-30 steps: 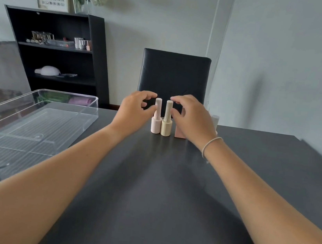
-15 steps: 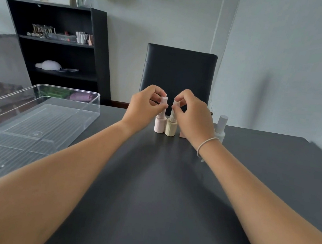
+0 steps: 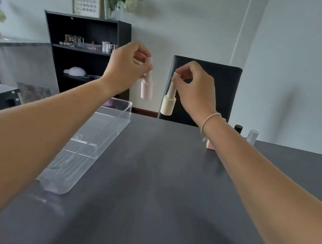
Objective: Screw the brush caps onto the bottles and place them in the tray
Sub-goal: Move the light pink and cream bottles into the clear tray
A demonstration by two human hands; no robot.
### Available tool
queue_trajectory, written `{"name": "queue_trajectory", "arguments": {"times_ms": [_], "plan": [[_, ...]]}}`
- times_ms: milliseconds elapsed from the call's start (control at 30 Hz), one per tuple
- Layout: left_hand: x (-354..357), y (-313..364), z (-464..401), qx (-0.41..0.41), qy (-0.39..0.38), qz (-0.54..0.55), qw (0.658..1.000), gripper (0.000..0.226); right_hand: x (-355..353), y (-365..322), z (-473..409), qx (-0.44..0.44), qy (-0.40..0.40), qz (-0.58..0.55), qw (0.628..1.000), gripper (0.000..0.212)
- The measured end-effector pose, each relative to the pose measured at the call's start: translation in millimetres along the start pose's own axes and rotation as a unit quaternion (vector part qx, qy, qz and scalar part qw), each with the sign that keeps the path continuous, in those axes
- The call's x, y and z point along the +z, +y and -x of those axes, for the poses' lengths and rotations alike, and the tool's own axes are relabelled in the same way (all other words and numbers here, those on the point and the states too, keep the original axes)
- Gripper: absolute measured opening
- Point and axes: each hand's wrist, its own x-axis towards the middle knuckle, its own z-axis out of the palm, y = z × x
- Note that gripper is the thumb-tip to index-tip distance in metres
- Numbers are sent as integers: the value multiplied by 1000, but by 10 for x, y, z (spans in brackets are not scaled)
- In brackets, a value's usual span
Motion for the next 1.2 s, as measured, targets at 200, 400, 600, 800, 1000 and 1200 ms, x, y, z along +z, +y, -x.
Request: {"name": "queue_trajectory", "arguments": {"times_ms": [200, 400, 600, 800, 1000, 1200], "plan": [[-614, -395, -70, -20, 32, -30, 999, 17, 562, -384, -138, -18, -14, -64, 998, 7], [-826, -795, 27, -76, 41, -34, 996, 16, 1039, -470, -100, -12, -33, -84, 996, 8], [-717, -972, 118, -106, 19, -23, 994, 19, 1269, -269, -16, -7, -84, -41, 996, 9], [-537, -1022, 153, -120, -12, -18, 993, 17, 1355, -62, 20, -5, -114, 12, 993, 11], [-360, -1041, 180, -123, -41, -15, 991, 16, 1398, 31, 42, -20, -123, 49, 991, 15], [-297, -1077, 176, -131, -43, -24, 990, 17, 1419, 57, 39, -23, -121, 69, 990, 17]]}}
